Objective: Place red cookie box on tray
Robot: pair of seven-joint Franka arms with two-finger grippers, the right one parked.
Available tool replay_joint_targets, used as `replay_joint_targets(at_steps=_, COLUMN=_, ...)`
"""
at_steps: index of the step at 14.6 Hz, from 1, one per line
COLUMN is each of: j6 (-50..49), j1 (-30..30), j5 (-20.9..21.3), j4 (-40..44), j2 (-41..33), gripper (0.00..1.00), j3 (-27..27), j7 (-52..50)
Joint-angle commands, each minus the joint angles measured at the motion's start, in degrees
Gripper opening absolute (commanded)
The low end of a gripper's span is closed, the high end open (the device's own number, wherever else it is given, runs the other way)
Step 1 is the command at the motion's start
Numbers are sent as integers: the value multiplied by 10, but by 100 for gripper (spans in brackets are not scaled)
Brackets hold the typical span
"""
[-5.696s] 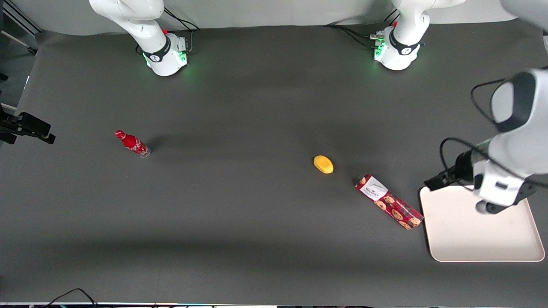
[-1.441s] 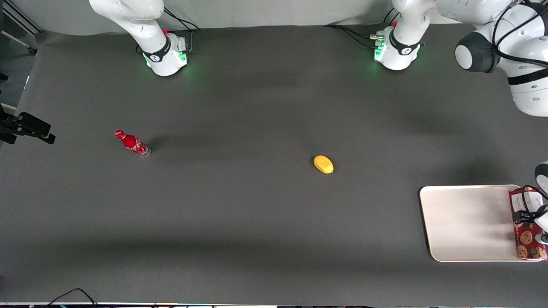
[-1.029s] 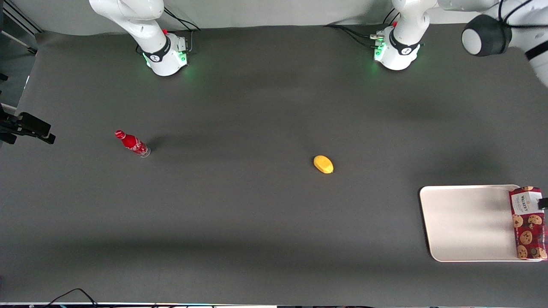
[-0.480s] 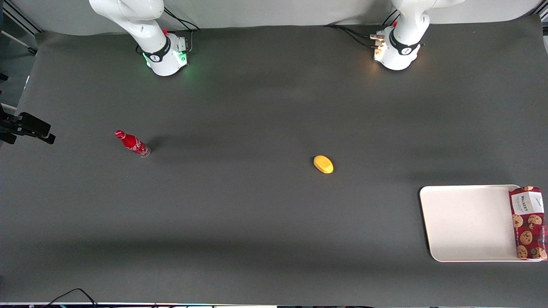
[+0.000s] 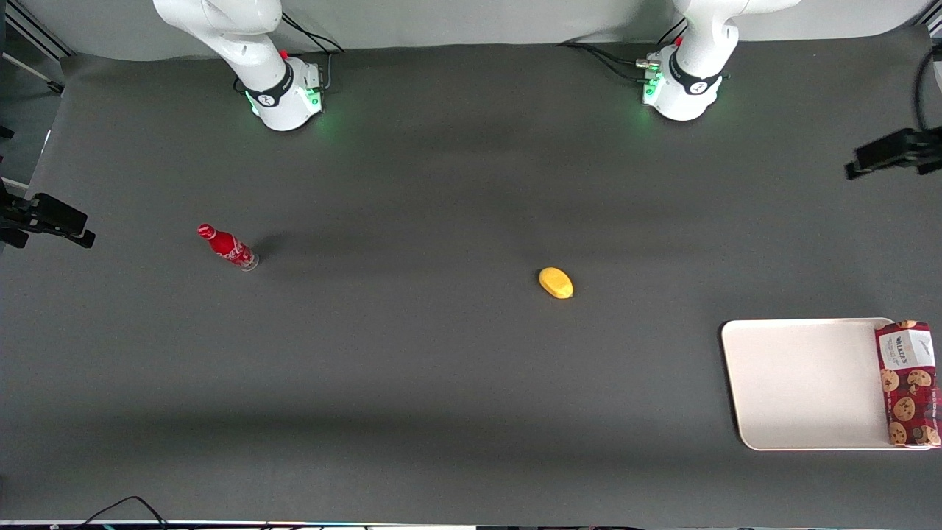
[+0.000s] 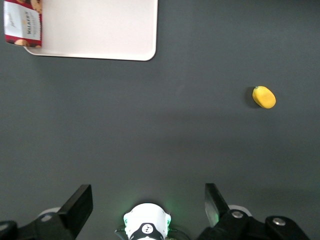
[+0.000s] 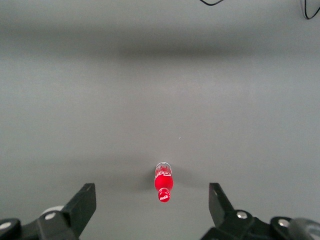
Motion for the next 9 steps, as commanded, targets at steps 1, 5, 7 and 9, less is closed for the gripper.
replay_joint_targets(at_steps=1, j6=106, j1=0, j5=9, j4=-214, j2=-131, gripper=100, j3=-27, j7=-18)
replay_joint_targets(at_steps=5, j6=140, j1=0, j5=12, j4=-265, j2=-163, gripper=100, j3=-37, j7=-28)
replay_joint_targets(at_steps=7, j6=136, j1=0, j5=13, j4=-238, j2=-146, gripper=100, j3=-35, j7=-17)
replay_joint_targets(at_steps=9, j6=118, j1=0, j5=38, j4=-209, j2=-127, gripper=100, j3=-35, j7=-15)
